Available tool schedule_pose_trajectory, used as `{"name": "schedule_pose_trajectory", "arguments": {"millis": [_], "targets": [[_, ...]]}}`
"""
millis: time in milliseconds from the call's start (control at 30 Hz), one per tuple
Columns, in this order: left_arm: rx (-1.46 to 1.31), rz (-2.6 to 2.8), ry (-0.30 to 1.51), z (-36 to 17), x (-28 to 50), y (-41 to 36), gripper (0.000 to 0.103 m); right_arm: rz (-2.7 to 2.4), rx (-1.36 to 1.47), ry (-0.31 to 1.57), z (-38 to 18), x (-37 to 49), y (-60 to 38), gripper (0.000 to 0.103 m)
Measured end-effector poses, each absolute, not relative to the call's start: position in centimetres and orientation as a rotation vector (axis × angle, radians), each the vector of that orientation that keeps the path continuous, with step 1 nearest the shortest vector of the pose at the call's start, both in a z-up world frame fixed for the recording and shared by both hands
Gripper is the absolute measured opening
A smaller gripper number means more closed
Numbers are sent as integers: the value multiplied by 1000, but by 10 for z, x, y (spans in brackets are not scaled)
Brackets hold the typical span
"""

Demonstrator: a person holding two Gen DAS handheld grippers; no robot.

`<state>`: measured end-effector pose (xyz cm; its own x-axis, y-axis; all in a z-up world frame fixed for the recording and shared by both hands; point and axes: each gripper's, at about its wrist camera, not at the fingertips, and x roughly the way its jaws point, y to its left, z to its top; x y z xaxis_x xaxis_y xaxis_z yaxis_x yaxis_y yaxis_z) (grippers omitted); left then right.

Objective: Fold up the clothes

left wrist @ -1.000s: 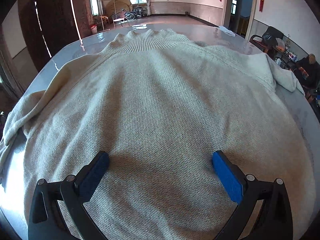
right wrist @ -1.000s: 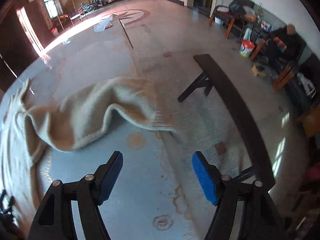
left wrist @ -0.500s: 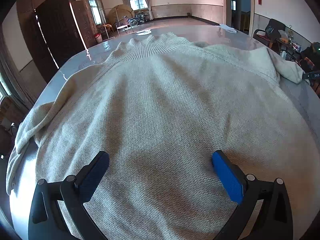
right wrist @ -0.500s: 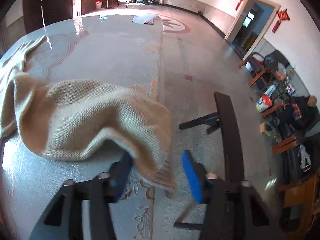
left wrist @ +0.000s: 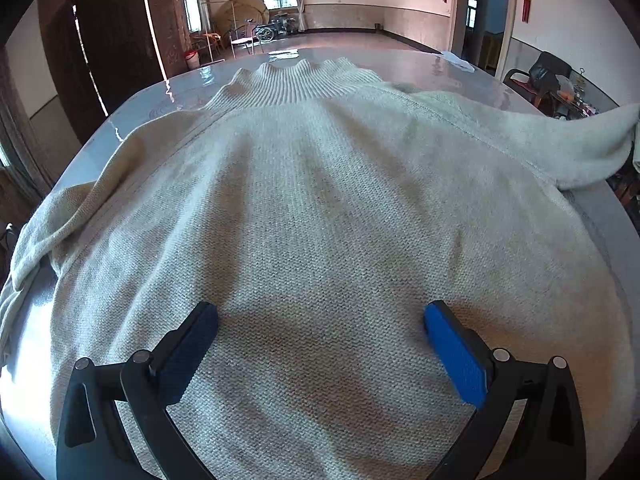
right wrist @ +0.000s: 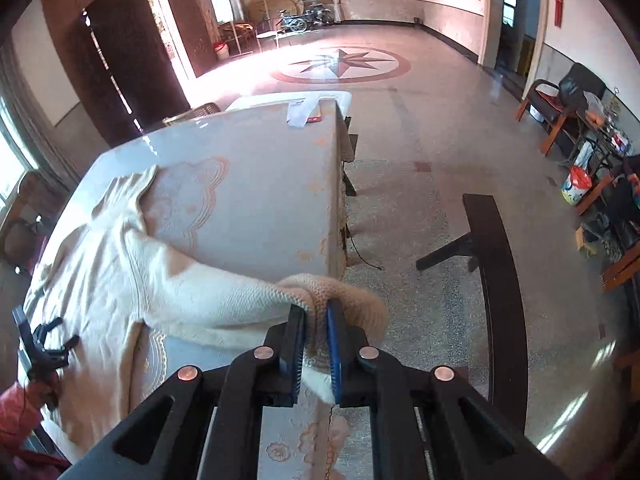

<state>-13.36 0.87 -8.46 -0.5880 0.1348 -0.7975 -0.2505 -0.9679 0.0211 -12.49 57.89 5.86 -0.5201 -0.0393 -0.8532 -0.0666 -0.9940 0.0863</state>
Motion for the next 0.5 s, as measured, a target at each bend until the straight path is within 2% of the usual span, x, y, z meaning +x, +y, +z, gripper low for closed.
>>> {"name": "schedule_pose_trajectory", "arguments": {"millis": [33, 67, 200, 300, 367, 500], "targets": [[-1297, 2614, 193, -84, -133, 9, 103, 2690, -1522, 167, 62, -133, 587, 12], [-1297, 2614, 194, -84, -133, 9, 103, 2614, -1519, 99, 55, -147, 596, 19], [-1295, 2620, 201, -84, -131, 9, 103, 2211, -1560, -8, 14, -181, 628, 24], [-1297, 2618, 196, -84, -131, 8, 103, 2352, -1500, 202, 2, -175, 618, 25], [-1302, 2612, 180, -85, -131, 7, 103, 2467, -1546, 238, -10, -172, 590, 25], [-1302, 2615, 183, -84, -131, 6, 103, 2661, -1656, 92, -39, -175, 518, 25]]}}
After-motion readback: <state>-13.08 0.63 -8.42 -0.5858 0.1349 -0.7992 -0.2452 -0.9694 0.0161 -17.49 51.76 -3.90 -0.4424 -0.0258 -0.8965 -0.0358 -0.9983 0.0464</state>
